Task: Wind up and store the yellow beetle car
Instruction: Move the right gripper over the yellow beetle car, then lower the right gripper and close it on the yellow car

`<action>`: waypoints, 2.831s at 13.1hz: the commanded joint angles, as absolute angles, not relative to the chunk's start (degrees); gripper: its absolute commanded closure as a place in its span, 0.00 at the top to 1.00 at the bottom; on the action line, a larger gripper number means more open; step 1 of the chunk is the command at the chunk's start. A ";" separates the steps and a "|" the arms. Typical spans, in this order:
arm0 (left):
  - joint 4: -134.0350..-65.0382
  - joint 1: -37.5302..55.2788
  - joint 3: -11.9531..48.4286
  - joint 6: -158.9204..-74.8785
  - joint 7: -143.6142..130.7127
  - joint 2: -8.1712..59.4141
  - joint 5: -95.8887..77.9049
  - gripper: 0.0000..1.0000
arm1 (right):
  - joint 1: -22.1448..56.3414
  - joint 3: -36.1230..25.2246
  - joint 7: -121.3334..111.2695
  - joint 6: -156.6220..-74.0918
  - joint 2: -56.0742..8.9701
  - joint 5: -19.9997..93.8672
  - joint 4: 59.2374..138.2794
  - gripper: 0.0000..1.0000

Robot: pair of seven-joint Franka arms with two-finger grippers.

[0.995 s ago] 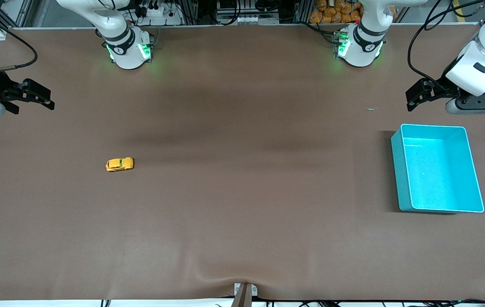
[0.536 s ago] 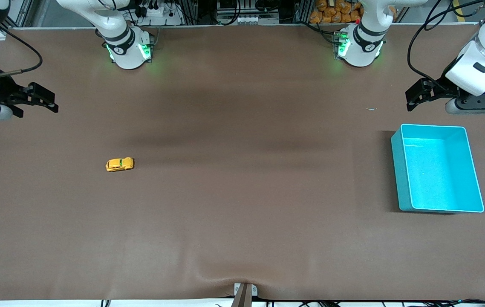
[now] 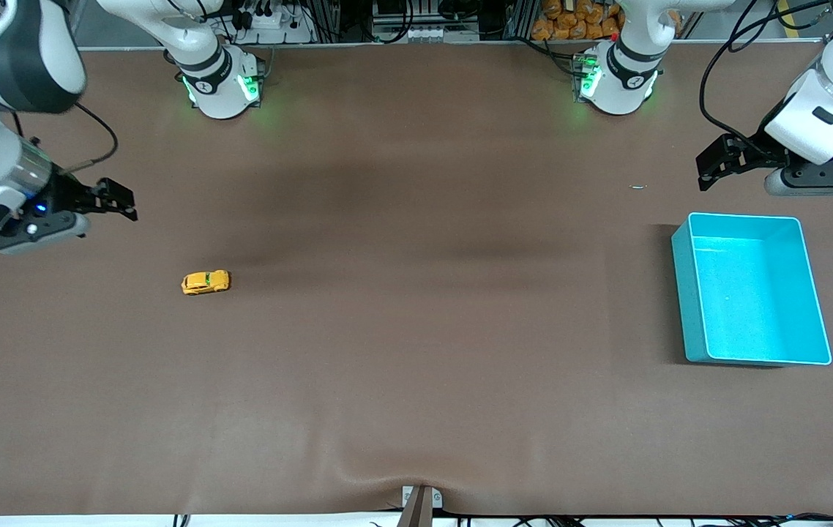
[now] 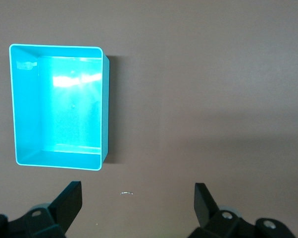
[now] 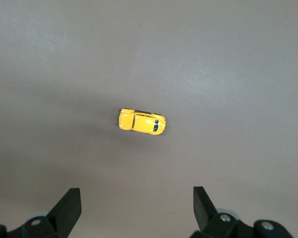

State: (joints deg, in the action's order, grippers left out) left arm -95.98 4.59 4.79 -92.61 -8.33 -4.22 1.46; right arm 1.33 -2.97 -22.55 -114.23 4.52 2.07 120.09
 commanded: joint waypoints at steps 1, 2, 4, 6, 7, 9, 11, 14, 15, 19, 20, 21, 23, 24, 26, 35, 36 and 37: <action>-95.01 4.66 4.83 -92.64 -8.96 -3.87 2.20 1.00 | 0.62 -2.72 -28.20 -121.88 5.80 1.67 127.68 1.00; -95.01 4.66 4.83 -92.64 -8.96 -3.87 2.28 1.00 | 0.79 -2.72 -29.78 -122.77 4.84 1.58 128.49 1.00; -95.01 4.57 4.83 -92.64 -8.96 -3.87 2.29 1.00 | 1.32 -2.64 -34.87 -122.52 2.56 -0.51 128.50 1.00; -95.01 4.57 4.75 -92.64 -8.96 -3.69 2.29 1.00 | 1.84 -2.55 -39.52 -123.22 0.54 -3.24 128.50 1.00; -95.01 4.57 4.75 -92.64 -8.96 -3.69 2.29 1.00 | 2.19 -2.55 -44.34 -124.09 -0.08 -3.95 128.50 1.00; -95.01 4.57 4.83 -92.64 -8.96 -3.69 2.29 1.00 | 2.20 -2.55 -51.13 -126.37 -2.53 -3.96 128.50 1.00; -94.92 4.57 4.83 -92.64 -9.05 -3.69 2.20 1.00 | 2.28 -2.55 -54.56 -128.84 -5.52 -3.96 128.50 1.00; -95.01 4.57 4.75 -92.64 -9.05 -3.69 2.20 1.00 | 3.43 -2.55 -63.61 -134.10 -8.69 -3.96 128.50 1.00; -95.01 4.57 4.83 -92.64 -9.05 -3.69 2.20 1.00 | 3.43 -2.46 -65.46 -136.64 -10.44 -3.96 128.50 1.00; -94.92 4.75 4.75 -92.64 -9.05 -3.69 2.20 1.00 | 5.45 -2.46 -73.29 -142.55 -15.28 -3.96 128.23 1.00; -94.92 4.75 4.83 -92.64 -9.05 -3.69 2.20 1.00 | 5.62 -2.46 -74.34 -143.34 -16.16 -3.96 128.23 1.00; -94.92 4.75 4.75 -92.64 -9.05 -3.69 2.20 1.00 | 5.97 -2.46 -75.83 -144.48 -17.30 -4.04 128.15 1.00; -94.83 4.75 4.83 -92.64 -9.05 -3.69 2.20 1.00 | 6.33 -2.55 -77.86 -146.24 -19.59 -4.22 127.88 1.00; -94.83 4.83 4.83 -92.64 -9.05 -3.69 2.20 1.00 | 6.33 -2.55 -79.09 -147.12 -20.30 -4.31 127.79 1.00; -94.75 4.92 4.83 -92.64 -9.05 -3.69 2.28 1.00 | 6.42 -2.55 -80.85 -147.74 -21.44 -4.66 127.36 0.97; -94.75 5.01 4.83 -92.64 -9.05 -3.69 2.29 1.00 | 5.80 -2.55 -81.30 -148.62 -23.03 -5.89 127.18 0.46; -94.75 5.01 4.83 -92.64 -9.05 -3.69 2.29 1.00 | 5.63 -2.55 -81.30 -148.54 -23.11 -5.80 127.18 0.42; -94.75 5.01 4.75 -92.64 -9.05 -3.69 2.29 1.00 | 5.63 -2.55 -81.30 -148.54 -23.20 -5.80 127.18 0.37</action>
State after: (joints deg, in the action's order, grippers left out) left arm -95.91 4.63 4.80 -92.64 -8.41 -4.19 1.46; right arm 6.18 -2.60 -80.67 -148.40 -22.14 -4.71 128.04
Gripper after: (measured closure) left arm 0.000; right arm 0.533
